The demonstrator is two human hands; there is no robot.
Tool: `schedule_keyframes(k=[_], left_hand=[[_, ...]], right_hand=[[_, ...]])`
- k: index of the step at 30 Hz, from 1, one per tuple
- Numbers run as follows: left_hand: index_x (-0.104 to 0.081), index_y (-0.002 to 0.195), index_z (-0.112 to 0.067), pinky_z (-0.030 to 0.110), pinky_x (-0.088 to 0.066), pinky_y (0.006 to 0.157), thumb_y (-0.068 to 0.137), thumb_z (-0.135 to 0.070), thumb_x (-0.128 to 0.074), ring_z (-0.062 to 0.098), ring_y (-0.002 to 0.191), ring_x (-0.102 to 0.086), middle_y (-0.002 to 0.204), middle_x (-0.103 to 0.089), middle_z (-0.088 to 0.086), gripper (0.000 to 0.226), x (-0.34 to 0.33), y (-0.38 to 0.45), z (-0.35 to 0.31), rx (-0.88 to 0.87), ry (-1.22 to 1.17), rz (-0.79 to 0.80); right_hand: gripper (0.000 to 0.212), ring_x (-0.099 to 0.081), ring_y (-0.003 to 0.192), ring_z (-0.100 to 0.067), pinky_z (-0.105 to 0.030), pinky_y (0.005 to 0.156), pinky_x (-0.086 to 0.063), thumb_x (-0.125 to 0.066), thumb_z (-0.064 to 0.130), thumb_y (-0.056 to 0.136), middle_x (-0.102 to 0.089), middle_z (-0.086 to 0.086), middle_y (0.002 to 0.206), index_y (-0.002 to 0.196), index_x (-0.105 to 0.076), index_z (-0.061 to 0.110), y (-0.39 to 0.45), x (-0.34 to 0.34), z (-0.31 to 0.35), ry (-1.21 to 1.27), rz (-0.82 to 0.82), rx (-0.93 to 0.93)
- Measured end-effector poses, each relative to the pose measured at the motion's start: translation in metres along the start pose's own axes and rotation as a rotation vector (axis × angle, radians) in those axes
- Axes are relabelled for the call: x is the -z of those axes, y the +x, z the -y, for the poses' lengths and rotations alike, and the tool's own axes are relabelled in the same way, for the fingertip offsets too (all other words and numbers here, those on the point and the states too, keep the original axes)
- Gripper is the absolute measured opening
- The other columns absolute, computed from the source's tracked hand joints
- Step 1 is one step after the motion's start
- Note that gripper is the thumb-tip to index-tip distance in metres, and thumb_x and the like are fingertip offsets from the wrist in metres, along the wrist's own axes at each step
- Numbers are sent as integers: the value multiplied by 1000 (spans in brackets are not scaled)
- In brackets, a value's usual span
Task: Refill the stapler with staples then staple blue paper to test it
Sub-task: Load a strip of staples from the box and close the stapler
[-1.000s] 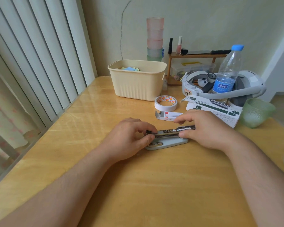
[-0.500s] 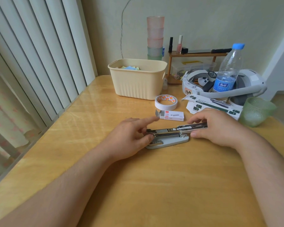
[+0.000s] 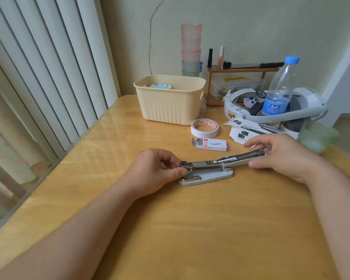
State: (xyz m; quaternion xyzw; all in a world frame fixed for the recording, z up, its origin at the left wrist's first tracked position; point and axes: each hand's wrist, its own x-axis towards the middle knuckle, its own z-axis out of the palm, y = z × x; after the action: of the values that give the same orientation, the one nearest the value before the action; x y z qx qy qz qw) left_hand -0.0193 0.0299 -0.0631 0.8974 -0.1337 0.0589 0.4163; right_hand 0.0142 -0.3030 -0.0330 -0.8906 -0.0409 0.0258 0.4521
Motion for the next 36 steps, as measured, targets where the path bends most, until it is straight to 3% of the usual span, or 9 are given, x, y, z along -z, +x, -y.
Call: schedule_keyframes(k=[2,4,6,12,18,21,23,27,36], left_hand=[[-79,81,-28,9,-41,58,78,-38,-88,-7,57,-55,68,-72,-22,14,1,0,0,8,-31,8],[-80,80,-28,11,-44,60,78,-38,-89,-5,59,-56,71,-74,-17,13,3,0,-1,18,-61,19],[-79,79,-28,12,-44,60,78,-39,-89,-3,58,-55,70,-73,-17,14,2,1,0,25,-71,24],[-79,80,-24,14,-41,58,78,-40,-88,-4,55,-51,65,-69,-20,18,2,2,1,32,-90,28],[-76,76,-27,14,-40,58,78,-39,-88,-3,54,-49,64,-67,-22,18,2,3,2,36,-84,36],[-76,77,-27,13,-40,58,78,-39,-88,-3,55,-50,64,-67,-22,17,3,2,1,33,-82,39],[-76,77,-26,13,-40,58,78,-38,-89,-2,55,-50,64,-67,-22,17,3,2,2,29,-84,34],[-76,77,-25,13,-38,54,78,-34,-89,-2,50,-46,59,-64,-22,16,1,3,2,35,-112,32],[-79,81,-20,11,-34,49,78,-33,-90,-3,46,-43,55,-62,-21,17,1,3,2,39,-130,40]], right_hand=[[50,-66,78,-23,-49,74,-58,-87,-4,60,-72,-13,97,97,-77,27,2,2,-3,210,-5,19],[42,-66,81,-20,-37,75,-59,-80,-2,56,-70,-15,94,91,-78,23,4,2,-2,464,26,43],[36,-67,83,-18,-27,74,-58,-74,-2,60,-71,-6,87,89,-77,19,4,-4,3,647,68,55],[33,-71,87,-20,-38,81,-61,-64,-3,77,-71,-4,90,107,-69,8,3,-35,30,870,69,140],[39,-59,97,-22,-40,99,-51,-71,2,83,-70,-19,117,120,-70,11,3,-64,47,611,62,305],[35,-58,91,-17,-36,93,-50,-71,3,88,-73,-9,106,112,-74,28,2,-70,50,452,25,368],[36,-58,90,-12,-29,90,-50,-71,8,89,-72,8,102,108,-74,38,0,-77,53,391,29,395],[35,-59,100,-8,-18,91,-44,-69,15,93,-63,8,117,123,-68,32,-3,-90,58,187,65,404],[28,-59,107,-3,-28,98,-46,-78,25,83,-66,16,108,106,-71,38,-4,-99,60,-69,110,414]])
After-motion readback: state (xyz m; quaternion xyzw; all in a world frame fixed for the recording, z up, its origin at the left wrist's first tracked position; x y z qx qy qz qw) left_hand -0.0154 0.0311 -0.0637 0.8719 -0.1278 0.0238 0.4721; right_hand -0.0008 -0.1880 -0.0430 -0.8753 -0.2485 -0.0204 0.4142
